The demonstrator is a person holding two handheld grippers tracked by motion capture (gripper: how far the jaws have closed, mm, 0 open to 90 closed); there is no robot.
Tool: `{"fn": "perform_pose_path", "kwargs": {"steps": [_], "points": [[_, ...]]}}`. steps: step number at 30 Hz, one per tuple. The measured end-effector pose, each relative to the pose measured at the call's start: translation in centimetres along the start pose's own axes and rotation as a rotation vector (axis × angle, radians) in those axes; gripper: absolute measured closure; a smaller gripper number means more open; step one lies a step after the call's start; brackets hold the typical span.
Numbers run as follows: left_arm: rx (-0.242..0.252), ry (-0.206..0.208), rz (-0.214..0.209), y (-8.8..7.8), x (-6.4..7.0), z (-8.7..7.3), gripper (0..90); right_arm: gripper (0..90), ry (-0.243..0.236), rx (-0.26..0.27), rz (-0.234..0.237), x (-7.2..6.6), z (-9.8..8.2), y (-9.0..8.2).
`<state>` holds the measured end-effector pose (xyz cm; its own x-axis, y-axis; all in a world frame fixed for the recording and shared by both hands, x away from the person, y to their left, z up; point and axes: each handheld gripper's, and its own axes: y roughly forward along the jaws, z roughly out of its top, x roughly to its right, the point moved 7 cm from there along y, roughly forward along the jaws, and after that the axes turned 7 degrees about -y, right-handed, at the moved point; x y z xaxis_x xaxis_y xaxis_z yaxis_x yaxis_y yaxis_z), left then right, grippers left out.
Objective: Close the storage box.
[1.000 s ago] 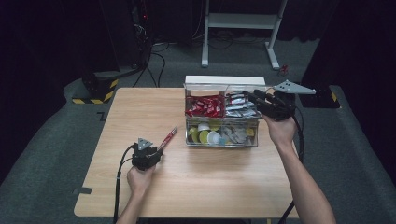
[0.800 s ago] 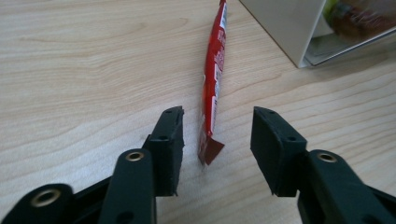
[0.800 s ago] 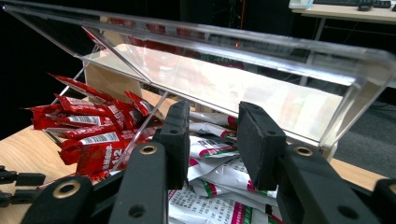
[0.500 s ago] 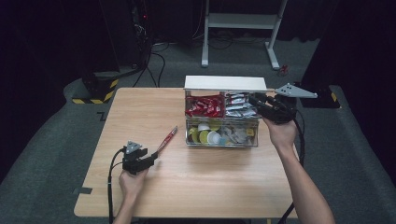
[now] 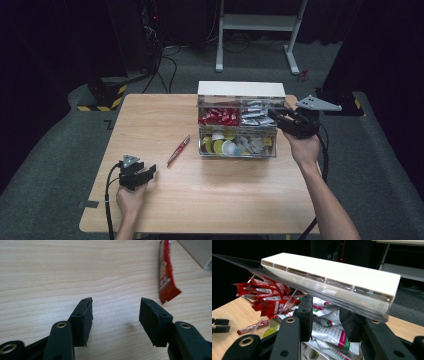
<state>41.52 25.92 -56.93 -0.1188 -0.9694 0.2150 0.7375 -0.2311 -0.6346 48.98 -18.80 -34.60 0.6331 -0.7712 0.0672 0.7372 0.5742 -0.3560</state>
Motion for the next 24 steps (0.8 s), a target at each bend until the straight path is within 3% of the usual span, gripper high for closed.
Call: {"fn": "perform_pose_path", "kwargs": {"steps": [6, 11, 24], "points": [[0.009, -0.004, 0.013, 0.1, -0.5, -0.1, 44.5, 64.0, 0.001, 0.007, -0.006, 0.0, -0.3, -0.6], [0.002, 0.031, 0.038, 0.2, -0.2, -0.1, 42.1, 63.9, 0.003, -0.01, -0.004, 0.0, -1.1, -0.7], [-0.001, 0.028, 0.028, 0.3, 0.0, -0.2, 36.9, 64.4, -0.009, -0.031, -0.038, 0.5, -3.4, -2.4]]}}
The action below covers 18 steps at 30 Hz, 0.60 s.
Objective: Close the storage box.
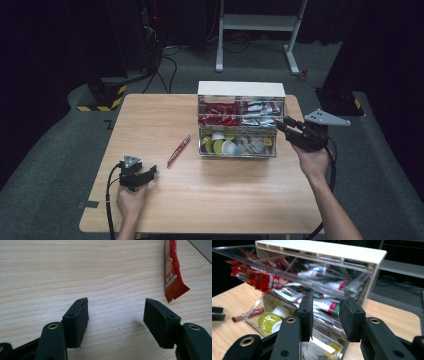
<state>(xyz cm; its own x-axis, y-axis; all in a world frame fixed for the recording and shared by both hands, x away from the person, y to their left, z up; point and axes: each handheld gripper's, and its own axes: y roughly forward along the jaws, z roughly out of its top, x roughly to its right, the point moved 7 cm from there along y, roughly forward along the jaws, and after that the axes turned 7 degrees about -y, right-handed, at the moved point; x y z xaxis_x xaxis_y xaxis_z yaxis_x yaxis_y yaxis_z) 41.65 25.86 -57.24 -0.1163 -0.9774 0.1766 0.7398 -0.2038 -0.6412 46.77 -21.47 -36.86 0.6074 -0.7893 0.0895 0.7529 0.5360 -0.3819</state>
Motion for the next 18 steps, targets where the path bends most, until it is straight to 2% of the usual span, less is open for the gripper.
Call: {"fn": "perform_pose_path", "kwargs": {"steps": [7, 11, 15, 18], "points": [[-0.001, 0.007, 0.007, 0.0, 0.1, 0.0, 36.0, 65.7, 0.009, 0.002, -0.034, 1.1, -0.5, -1.2], [-0.003, 0.019, 0.014, 0.0, 0.2, 0.0, 35.4, 67.0, 0.005, 0.017, -0.06, 1.8, 0.2, -2.3], [-0.004, 0.021, 0.016, 0.1, 0.2, -0.1, 35.1, 68.6, -0.021, -0.001, -0.079, 2.1, 0.7, -2.6], [-0.004, 0.023, 0.019, 0.1, 0.2, -0.1, 34.9, 68.7, -0.018, 0.014, -0.083, 2.2, 1.2, -3.0]]}}
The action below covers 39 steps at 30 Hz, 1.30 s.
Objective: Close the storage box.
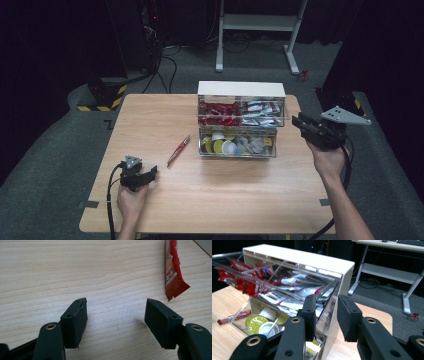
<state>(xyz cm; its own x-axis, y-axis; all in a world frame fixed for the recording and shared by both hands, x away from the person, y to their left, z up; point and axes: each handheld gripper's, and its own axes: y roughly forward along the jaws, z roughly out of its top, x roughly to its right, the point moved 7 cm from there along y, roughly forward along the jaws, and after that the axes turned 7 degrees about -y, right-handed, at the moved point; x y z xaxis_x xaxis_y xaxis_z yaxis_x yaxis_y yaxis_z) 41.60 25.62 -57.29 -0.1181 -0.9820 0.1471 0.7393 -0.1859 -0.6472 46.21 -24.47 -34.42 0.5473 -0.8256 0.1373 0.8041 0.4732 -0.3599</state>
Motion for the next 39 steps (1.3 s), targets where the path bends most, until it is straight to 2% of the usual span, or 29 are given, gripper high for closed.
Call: {"fn": "perform_pose_path", "kwargs": {"steps": [5, 10, 15, 19, 27, 33, 39], "points": [[-0.002, 0.001, 0.0, 0.0, 0.0, 0.0, 34.9, 68.8, -0.005, 0.012, 0.01, -0.2, 0.7, -0.2], [-0.002, 0.001, -0.001, 0.0, 0.0, 0.0, 34.7, 68.5, -0.023, 0.011, 0.044, -1.4, 1.6, 0.7], [-0.002, 0.001, -0.002, 0.0, 0.0, 0.0, 34.5, 68.3, -0.039, -0.011, 0.076, -2.6, 1.4, 1.8], [-0.002, 0.001, -0.002, 0.0, 0.0, 0.0, 34.3, 68.9, -0.044, -0.03, 0.075, -3.0, 0.9, 2.4], [-0.003, 0.008, 0.003, 0.0, 0.0, 0.0, 34.4, 70.6, -0.047, -0.013, 0.063, -3.0, 0.2, 2.7], [-0.001, 0.006, 0.003, 0.0, 0.0, 0.0, 34.4, 67.2, -0.034, 0.002, 0.068, -2.9, 0.4, 2.2], [-0.003, 0.007, 0.002, 0.0, 0.0, 0.0, 34.3, 64.6, -0.011, 0.031, 0.054, -2.3, -0.3, 0.3]]}}
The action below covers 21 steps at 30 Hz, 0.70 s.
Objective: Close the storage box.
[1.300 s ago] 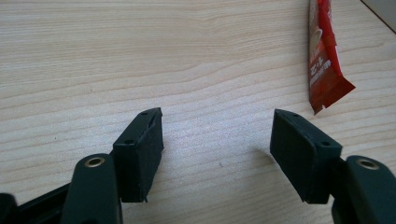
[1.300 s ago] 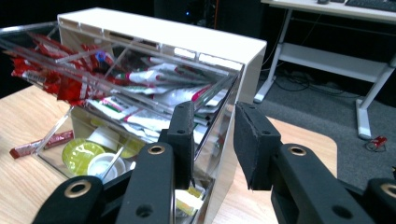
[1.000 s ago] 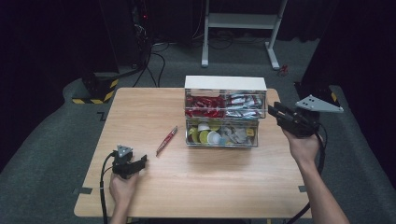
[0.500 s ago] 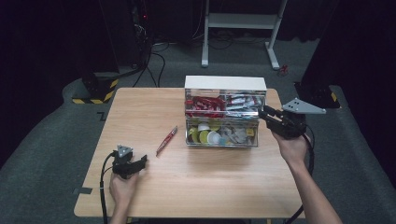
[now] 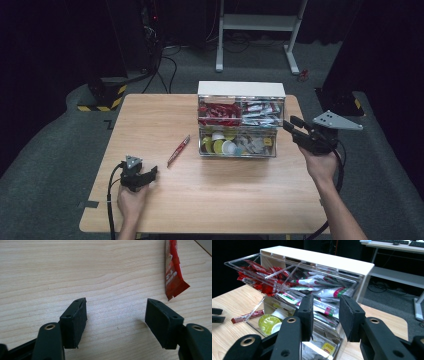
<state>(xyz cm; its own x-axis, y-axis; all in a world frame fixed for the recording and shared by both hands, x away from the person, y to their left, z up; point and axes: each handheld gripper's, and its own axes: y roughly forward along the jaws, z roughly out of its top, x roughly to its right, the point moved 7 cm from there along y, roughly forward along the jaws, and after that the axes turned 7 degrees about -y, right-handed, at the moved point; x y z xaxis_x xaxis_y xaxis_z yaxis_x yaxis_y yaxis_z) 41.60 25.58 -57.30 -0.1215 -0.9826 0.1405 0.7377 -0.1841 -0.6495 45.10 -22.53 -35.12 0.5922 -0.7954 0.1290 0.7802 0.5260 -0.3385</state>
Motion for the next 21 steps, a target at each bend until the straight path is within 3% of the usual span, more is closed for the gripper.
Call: {"fn": "perform_pose_path", "kwargs": {"steps": [11, 21], "points": [[0.001, 0.001, 0.004, 0.0, 0.1, 0.0, 34.2, 62.9, 0.036, 0.005, -0.026, 0.7, -2.5, -1.2], [0.002, 0.003, 0.005, 0.0, 0.1, 0.0, 34.1, 61.6, 0.098, -0.03, -0.04, 0.9, -7.1, -0.5]]}}
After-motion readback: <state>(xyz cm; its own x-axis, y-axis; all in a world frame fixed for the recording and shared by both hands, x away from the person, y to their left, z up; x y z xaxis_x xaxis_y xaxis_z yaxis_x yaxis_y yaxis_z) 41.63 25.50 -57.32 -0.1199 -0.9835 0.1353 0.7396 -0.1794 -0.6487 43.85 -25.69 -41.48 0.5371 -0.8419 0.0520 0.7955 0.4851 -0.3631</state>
